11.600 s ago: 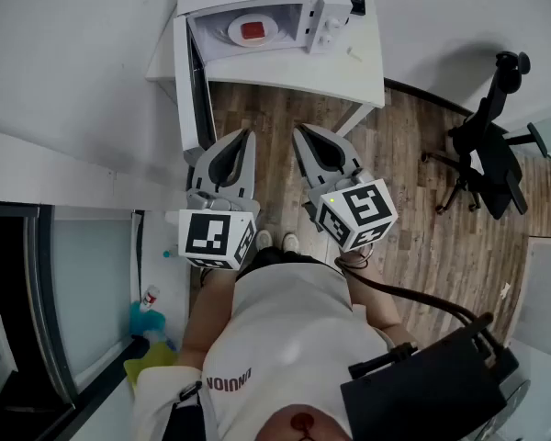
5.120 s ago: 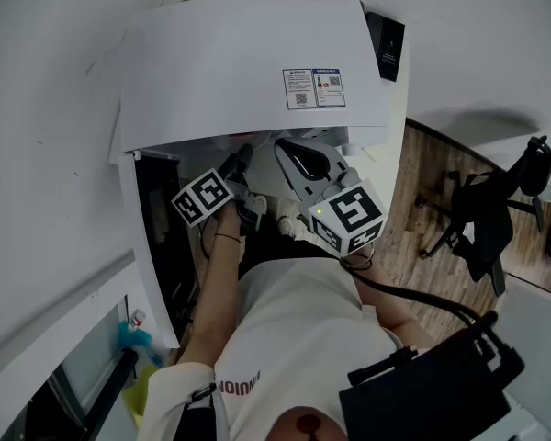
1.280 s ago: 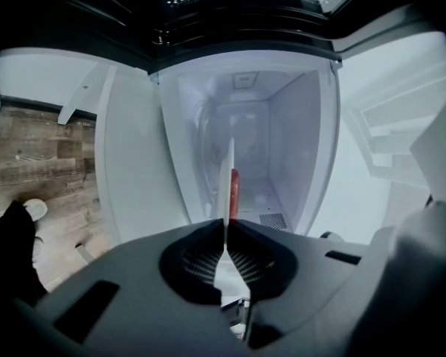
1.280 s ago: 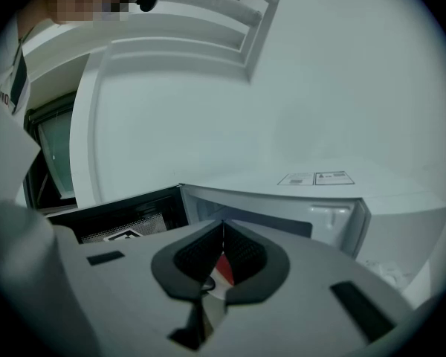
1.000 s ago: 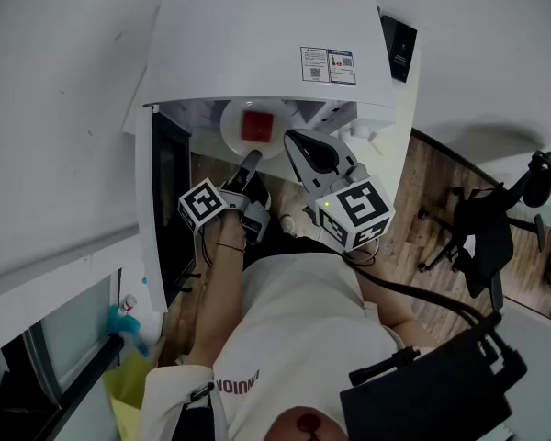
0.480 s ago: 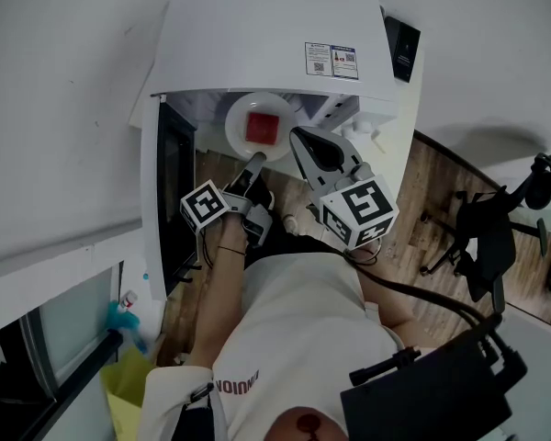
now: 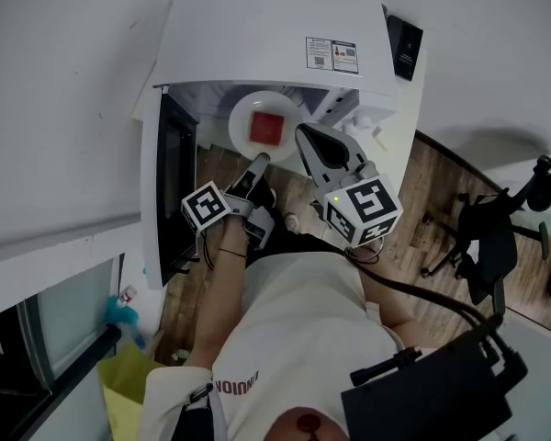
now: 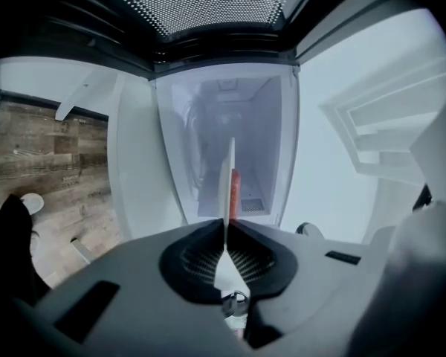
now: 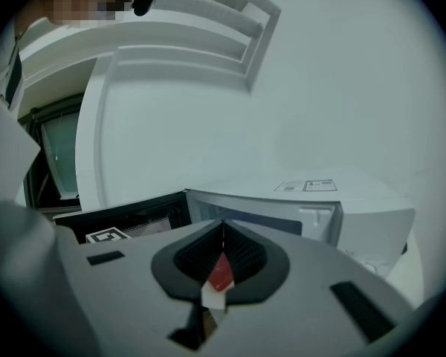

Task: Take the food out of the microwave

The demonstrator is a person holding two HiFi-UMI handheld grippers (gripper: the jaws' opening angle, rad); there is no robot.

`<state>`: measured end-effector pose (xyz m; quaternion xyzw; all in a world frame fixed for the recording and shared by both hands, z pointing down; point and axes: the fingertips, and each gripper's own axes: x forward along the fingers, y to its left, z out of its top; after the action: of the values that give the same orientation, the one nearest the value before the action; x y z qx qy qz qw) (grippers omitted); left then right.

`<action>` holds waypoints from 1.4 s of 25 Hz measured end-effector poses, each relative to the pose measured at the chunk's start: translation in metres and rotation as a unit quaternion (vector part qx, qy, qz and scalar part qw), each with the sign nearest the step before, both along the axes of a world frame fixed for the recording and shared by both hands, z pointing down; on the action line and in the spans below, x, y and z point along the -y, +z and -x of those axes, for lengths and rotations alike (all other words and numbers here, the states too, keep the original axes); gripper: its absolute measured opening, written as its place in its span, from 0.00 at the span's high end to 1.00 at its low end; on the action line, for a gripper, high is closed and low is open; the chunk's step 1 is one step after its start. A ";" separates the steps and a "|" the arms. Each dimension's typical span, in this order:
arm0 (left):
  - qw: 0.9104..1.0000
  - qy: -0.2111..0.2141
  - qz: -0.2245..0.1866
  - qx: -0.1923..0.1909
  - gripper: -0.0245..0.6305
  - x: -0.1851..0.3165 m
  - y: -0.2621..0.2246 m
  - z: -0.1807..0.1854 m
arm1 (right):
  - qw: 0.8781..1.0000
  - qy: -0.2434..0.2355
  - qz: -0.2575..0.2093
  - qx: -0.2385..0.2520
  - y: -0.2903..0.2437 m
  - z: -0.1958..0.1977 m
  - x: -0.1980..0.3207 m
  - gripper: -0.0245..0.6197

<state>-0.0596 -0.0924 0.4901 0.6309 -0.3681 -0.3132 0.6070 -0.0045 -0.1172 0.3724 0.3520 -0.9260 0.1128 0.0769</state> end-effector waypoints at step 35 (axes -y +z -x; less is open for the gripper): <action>0.999 0.018 -0.037 -0.015 0.93 -0.020 -0.048 -0.037 | 1.000 0.011 -0.016 0.010 -0.008 -0.030 -0.003 0.93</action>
<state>-0.0226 -0.0721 0.4417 0.6548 -0.3358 -0.3253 0.5938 0.0256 -0.1146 0.3639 0.3628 -0.9243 0.1020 0.0610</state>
